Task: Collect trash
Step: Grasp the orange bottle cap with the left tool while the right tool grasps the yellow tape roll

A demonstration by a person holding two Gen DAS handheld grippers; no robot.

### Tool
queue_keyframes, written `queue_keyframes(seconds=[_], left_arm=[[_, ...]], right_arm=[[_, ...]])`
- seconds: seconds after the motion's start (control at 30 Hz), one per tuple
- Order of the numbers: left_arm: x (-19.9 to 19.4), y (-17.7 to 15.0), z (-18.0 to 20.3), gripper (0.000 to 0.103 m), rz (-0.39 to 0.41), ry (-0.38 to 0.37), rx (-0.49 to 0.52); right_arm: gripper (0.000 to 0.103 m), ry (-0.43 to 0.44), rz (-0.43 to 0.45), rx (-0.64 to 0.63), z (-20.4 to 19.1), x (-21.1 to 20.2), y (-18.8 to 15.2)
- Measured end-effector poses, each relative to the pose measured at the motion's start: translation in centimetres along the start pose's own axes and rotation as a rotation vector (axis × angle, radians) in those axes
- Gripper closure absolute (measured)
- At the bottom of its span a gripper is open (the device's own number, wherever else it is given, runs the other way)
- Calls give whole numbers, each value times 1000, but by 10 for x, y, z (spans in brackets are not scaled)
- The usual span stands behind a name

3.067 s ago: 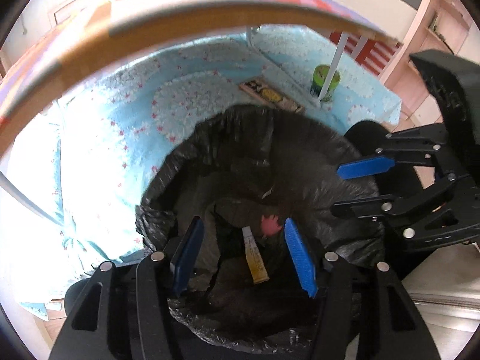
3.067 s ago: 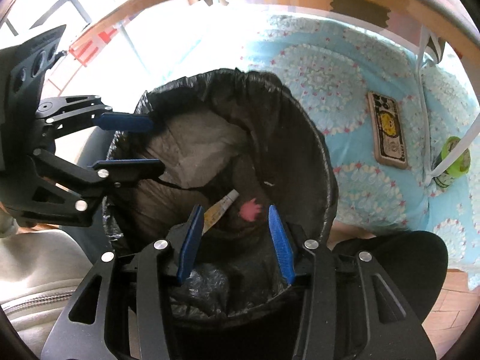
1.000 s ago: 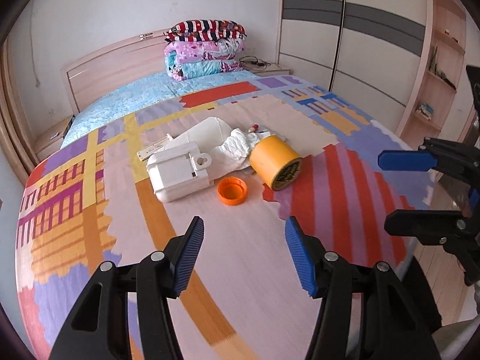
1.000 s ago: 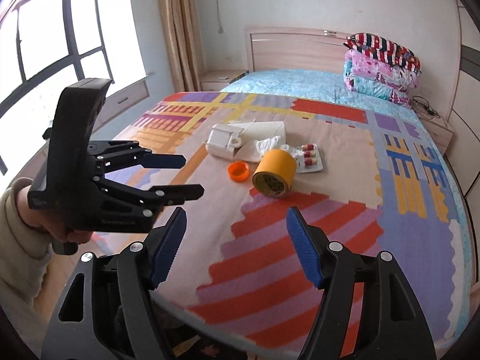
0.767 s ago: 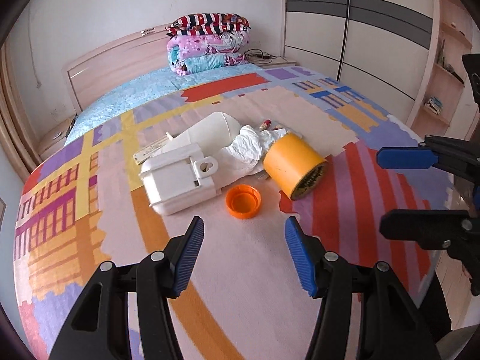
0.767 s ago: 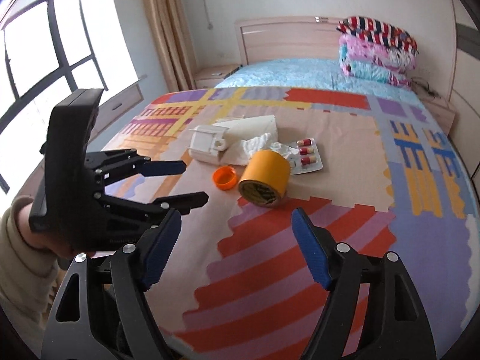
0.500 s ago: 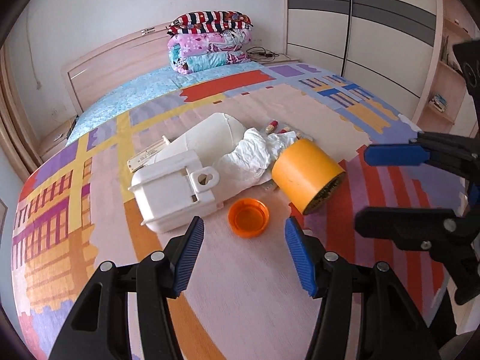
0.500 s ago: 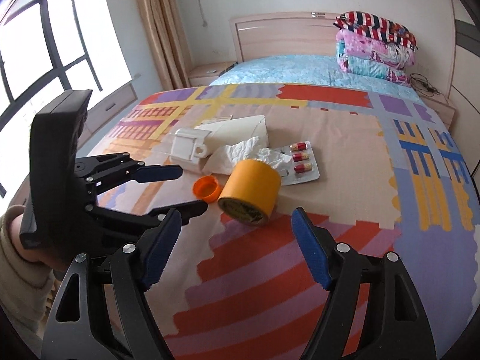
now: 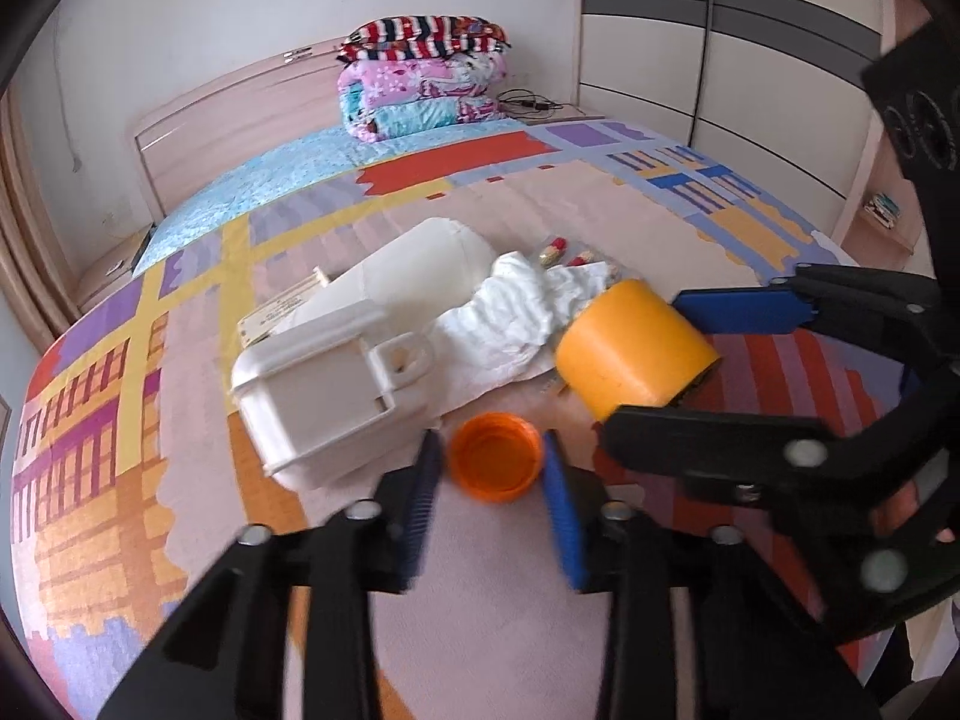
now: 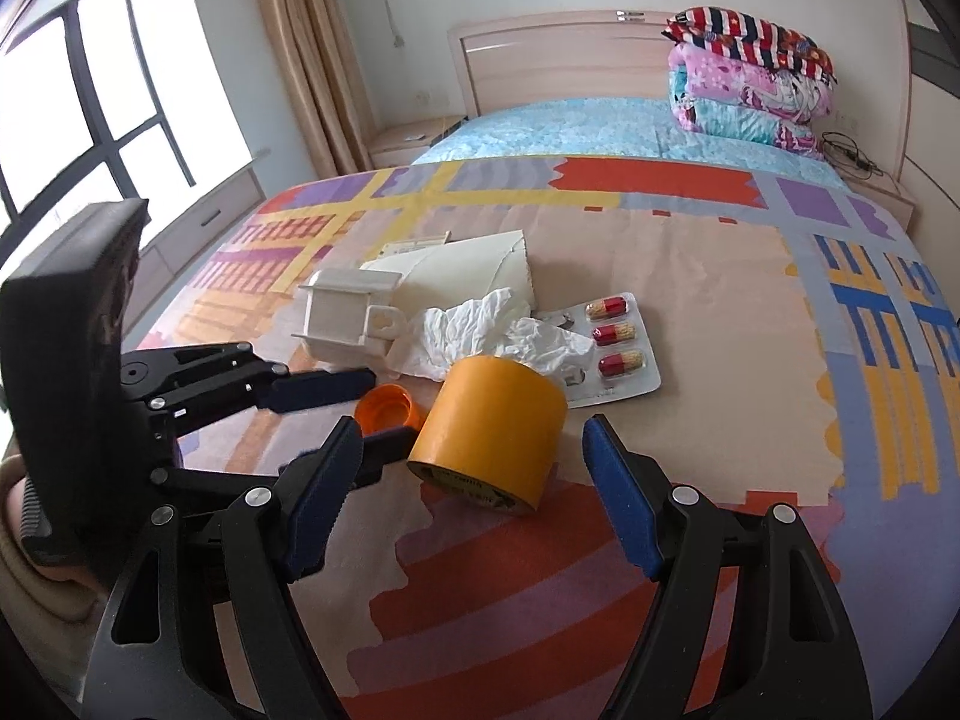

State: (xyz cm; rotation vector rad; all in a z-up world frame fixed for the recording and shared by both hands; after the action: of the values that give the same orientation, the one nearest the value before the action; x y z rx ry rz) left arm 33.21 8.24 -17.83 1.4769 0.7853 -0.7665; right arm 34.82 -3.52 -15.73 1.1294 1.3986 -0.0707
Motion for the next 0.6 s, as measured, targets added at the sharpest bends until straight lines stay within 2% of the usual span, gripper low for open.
queue_keyframes(seconds=[0.07, 0.1, 0.13, 0.2, 0.27, 0.4, 0.6], left_arm=[[0, 1, 1, 74, 1, 1, -1], [0, 0, 0, 74, 1, -3, -5], [-1, 0, 0, 74, 0, -7, -8], [-2, -3, 1, 74, 0, -5, -10], [-6, -6, 2, 74, 3, -6, -11], [-16, -14, 4, 74, 15, -30, -41], [-37, -25, 11, 74, 31, -29, -50]], right_arm=[[43, 19, -17, 23, 2, 4, -2], [51, 24, -26, 32, 4, 7, -3], [52, 46, -32, 48, 6, 9, -5], [54, 65, -32, 70, 7, 9, -7], [54, 43, -29, 61, 6, 6, -9], [54, 48, -22, 53, 1, -2, -13], [56, 39, -7, 42, -6, -18, -19]])
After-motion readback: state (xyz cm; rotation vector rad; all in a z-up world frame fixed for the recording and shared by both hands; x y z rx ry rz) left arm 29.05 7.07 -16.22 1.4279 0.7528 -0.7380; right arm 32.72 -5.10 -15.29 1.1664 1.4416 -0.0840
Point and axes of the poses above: each gripper's, at about its wrist camera, not at the fingertips, and x roughly the way its jaws point, z to its right, y to its top, the point moved 6 cm from there along x, roughly the way its jaws point, and after that the axes turned 8 degrees about -z, right-handed, at the moved point
